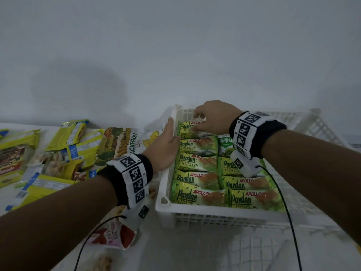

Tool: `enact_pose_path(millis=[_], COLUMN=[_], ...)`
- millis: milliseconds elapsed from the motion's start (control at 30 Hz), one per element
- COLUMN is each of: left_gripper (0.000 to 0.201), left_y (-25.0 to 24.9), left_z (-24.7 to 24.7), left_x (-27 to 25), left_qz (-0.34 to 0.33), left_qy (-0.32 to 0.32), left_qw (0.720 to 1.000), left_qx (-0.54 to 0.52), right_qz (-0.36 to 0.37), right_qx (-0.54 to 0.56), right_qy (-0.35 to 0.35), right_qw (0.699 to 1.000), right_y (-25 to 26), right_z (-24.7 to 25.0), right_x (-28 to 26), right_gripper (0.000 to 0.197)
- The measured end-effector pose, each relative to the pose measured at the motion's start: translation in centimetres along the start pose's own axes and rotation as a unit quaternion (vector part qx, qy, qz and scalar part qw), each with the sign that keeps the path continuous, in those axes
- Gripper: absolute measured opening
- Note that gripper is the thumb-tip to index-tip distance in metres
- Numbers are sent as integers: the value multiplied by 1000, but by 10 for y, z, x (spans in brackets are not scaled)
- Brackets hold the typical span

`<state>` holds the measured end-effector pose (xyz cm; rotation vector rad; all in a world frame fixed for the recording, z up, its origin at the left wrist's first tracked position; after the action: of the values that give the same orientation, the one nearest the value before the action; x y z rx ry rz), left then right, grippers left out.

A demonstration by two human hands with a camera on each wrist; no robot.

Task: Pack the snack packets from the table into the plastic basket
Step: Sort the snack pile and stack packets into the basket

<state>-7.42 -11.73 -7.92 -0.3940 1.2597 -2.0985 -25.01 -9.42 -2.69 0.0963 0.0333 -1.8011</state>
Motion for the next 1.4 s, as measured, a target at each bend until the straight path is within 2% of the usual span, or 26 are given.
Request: enact_pose_path(millis=[333, 500, 667, 767, 900, 1000, 1200, 1400], left_gripper=[71, 71, 51, 54, 63, 66, 65, 74], left_y=[-8, -22, -44, -42, -6, 40, 113, 189], left_z=[5, 35, 85, 113, 161, 199, 267, 319], left_x=[-5, -22, -47, -60, -80, -99, -148, -189], left_qz=[14, 9, -15, -28, 16, 61, 33, 42], left_qy=[-10, -71, -112, -115, -118, -99, -75, 3], left_qw=[999, 997, 983, 962, 903, 877, 858, 856], left_qx=[46, 42, 142, 245, 413, 466, 507, 515], right_qz=[-6, 15, 47, 63, 84, 90, 83, 97], right_qx=[-2, 4, 6, 7, 8, 13, -19, -5], right_qy=[-70, -96, -109, -119, -121, -116, -77, 15], right_qw=[998, 995, 993, 991, 989, 989, 993, 995], right_y=[6, 24, 59, 86, 129, 170, 285, 391], right_z=[38, 54, 66, 70, 73, 79, 62, -8], right_x=[-27, -42, -47, -48, -48, -43, -17, 10], right_gripper=[49, 49, 48, 47, 48, 48, 46, 51])
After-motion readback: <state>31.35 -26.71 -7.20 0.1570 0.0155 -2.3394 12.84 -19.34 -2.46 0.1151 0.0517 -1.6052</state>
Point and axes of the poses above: each hand's wrist, its own x-axis towards the middle knuckle, its own z-axis out of the back of the hand, y = z × x, the point moved 5 cm from there along x, towards the middle knuckle, and after that the axes turned 1 degree about -z, right-handed, at the moved point
